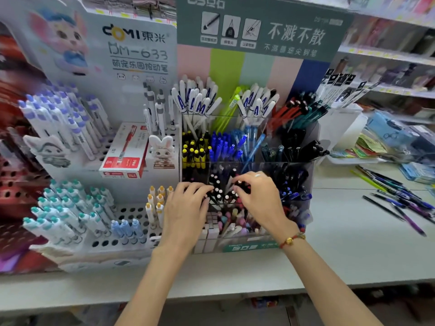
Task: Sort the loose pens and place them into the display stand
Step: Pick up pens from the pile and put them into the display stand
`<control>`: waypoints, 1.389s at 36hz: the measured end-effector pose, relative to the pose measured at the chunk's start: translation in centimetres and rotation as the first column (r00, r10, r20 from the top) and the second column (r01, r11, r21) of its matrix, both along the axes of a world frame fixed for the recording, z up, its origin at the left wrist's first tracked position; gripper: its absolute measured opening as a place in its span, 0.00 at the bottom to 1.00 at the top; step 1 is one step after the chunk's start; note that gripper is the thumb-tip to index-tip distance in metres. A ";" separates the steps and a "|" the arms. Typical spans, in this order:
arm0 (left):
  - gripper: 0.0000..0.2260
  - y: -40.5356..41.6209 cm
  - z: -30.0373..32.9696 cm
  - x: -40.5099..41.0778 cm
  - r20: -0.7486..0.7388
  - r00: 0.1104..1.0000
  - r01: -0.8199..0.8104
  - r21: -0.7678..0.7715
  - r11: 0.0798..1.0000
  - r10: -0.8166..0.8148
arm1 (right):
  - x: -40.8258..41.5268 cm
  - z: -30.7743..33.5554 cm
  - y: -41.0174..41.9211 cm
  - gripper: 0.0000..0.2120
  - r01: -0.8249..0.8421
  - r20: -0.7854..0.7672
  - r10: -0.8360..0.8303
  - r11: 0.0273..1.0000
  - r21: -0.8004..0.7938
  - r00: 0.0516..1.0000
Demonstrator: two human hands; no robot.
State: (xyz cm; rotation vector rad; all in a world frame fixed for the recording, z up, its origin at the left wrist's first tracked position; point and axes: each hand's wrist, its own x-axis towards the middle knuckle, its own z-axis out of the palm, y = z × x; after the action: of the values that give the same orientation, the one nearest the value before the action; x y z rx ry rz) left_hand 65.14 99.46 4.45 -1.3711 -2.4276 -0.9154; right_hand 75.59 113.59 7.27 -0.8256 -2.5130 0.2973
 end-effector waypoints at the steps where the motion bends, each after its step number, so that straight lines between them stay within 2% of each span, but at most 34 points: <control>1: 0.13 0.1 0.0 -0.1 -0.012 1.000 -0.004 0.008 1.000 0.004 | -0.2 0.1 -0.3 0.08 -0.034 0.015 0.034 0.999 -0.019 0.999; 4: 0.12 0.4 0.1 -0.4 -0.023 1.000 -0.001 0.010 1.000 0.002 | -1.5 0.3 -1.1 0.10 -0.070 0.046 0.073 0.995 -0.068 0.996; 7: 0.12 0.5 0.0 -0.9 -0.032 0.999 0.015 0.005 1.000 -0.015 | -2.6 0.2 -1.3 0.12 0.003 0.126 0.002 0.999 -0.036 0.992; 10: 0.13 0.5 0.0 -1.0 -0.037 0.999 0.024 0.001 1.000 -0.024 | -2.5 -0.3 -1.4 0.12 0.048 0.113 -0.047 0.999 -0.009 0.992; 15: 0.14 0.5 0.1 -0.9 -0.042 0.998 0.040 0.009 0.999 -0.040 | -1.6 0.0 -1.1 0.10 -0.009 0.104 0.003 0.998 0.062 0.995; 17: 0.14 0.5 0.4 -0.6 -0.038 0.998 0.048 0.014 0.999 -0.048 | -1.0 -0.1 -0.7 0.09 -0.057 0.076 0.051 0.996 0.076 0.996; 20: 0.14 0.7 1.3 0.1 -0.029 0.997 0.074 0.051 0.996 -0.073 | 1.2 0.0 -0.5 0.10 -0.073 -0.045 0.072 0.997 -0.020 0.996; 22: 0.14 1.3 2.2 0.9 -0.050 0.992 0.119 0.060 0.991 -0.116 | 3.5 0.2 -0.3 0.11 -0.050 -0.136 0.038 0.995 -0.089 0.990; 25: 0.12 2.8 3.6 2.8 -0.084 0.975 0.209 0.053 0.977 -0.204 | 7.9 0.5 0.7 0.08 0.010 -0.179 -0.040 0.986 -0.167 0.983; 27: 0.11 4.3 4.2 4.5 -0.094 0.957 0.278 0.043 0.960 -0.273 | 11.1 0.7 2.1 0.06 0.058 -0.135 -0.094 0.967 -0.247 0.986; 30: 0.10 7.8 4.8 7.8 -0.068 0.907 0.416 -0.013 0.909 -0.416 | 16.4 0.6 5.1 0.04 0.177 0.043 -0.173 0.922 -0.344 0.984; 33: 0.13 12.2 4.7 12.4 0.041 0.824 0.565 -0.146 0.812 -0.565 | 21.7 -0.5 9.2 0.04 0.320 0.203 -0.258 0.863 -0.392 0.945; 36: 0.15 17.6 3.3 17.3 0.123 0.767 0.639 -0.239 0.731 -0.630 | 27.0 -2.3 14.0 0.04 0.437 0.295 -0.337 0.802 -0.407 0.894; 41: 0.15 26.4 0.6 23.4 0.179 0.741 0.661 -0.362 0.657 -0.647 | 34.7 -4.9 21.7 0.06 0.553 0.393 -0.405 0.723 -0.414 0.825; 46: 0.14 36.0 -2.9 28.9 0.269 0.765 0.642 -0.400 0.654 -0.586 | 41.6 -7.5 29.8 0.10 0.609 0.432 -0.443 0.676 -0.415 0.786; 50: 0.17 42.2 -6.0 31.4 0.458 0.741 0.655 -0.332 0.679 -0.492 | 44.5 -10.1 35.5 0.21 0.619 0.443 -0.472 0.732 -0.284 0.762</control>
State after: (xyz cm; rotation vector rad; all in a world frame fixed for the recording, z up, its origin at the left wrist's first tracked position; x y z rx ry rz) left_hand 96.59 141.70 -1.52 -2.4763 -2.5993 -0.7197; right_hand 120.06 149.04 -2.80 -1.9093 -2.3693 0.5265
